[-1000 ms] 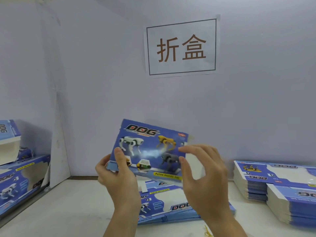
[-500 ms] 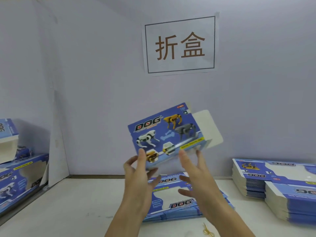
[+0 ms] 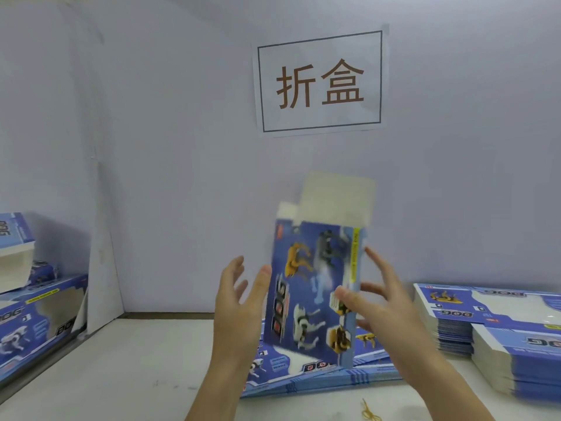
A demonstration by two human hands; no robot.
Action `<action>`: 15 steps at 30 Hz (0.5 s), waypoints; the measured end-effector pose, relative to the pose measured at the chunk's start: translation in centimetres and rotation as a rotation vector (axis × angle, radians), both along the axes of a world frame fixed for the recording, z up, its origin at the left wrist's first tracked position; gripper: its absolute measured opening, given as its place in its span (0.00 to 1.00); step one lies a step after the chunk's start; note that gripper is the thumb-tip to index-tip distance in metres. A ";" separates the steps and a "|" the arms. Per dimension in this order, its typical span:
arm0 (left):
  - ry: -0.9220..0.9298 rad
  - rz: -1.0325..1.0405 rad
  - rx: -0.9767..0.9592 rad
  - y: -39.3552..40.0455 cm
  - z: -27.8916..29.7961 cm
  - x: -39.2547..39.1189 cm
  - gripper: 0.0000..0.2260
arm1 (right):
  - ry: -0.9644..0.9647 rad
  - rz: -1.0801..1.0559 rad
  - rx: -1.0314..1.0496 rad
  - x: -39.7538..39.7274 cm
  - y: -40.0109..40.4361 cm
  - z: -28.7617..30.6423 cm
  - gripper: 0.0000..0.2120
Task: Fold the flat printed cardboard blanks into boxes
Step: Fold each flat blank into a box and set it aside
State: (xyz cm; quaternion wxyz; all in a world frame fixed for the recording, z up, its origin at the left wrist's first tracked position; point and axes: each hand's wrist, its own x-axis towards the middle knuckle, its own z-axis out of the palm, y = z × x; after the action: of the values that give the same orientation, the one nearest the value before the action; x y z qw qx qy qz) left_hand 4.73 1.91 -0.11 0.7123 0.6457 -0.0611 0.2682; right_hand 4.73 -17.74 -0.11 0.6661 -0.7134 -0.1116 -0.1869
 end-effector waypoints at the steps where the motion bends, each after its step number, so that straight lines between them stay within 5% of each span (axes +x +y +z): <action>1: -0.020 -0.023 0.027 0.2 0.0 0.1 0.36 | 0.030 0.069 -0.075 0.0 0.0 -0.1 0.37; 6: -0.063 -0.170 -0.075 0.9 -0.4 0.2 0.24 | 0.119 0.254 -0.214 -0.3 1.0 -0.7 0.30; 15: -0.087 -0.342 0.033 -2.5 -0.9 -0.4 0.23 | -0.197 0.098 0.014 0.2 2.0 -1.3 0.31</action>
State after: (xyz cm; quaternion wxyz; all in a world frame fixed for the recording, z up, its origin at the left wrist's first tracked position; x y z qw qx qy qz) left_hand 4.30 -0.60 -0.96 0.7334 0.6253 -0.2055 0.1698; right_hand 4.89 -15.70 -1.39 0.6652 -0.6806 -0.2101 -0.2240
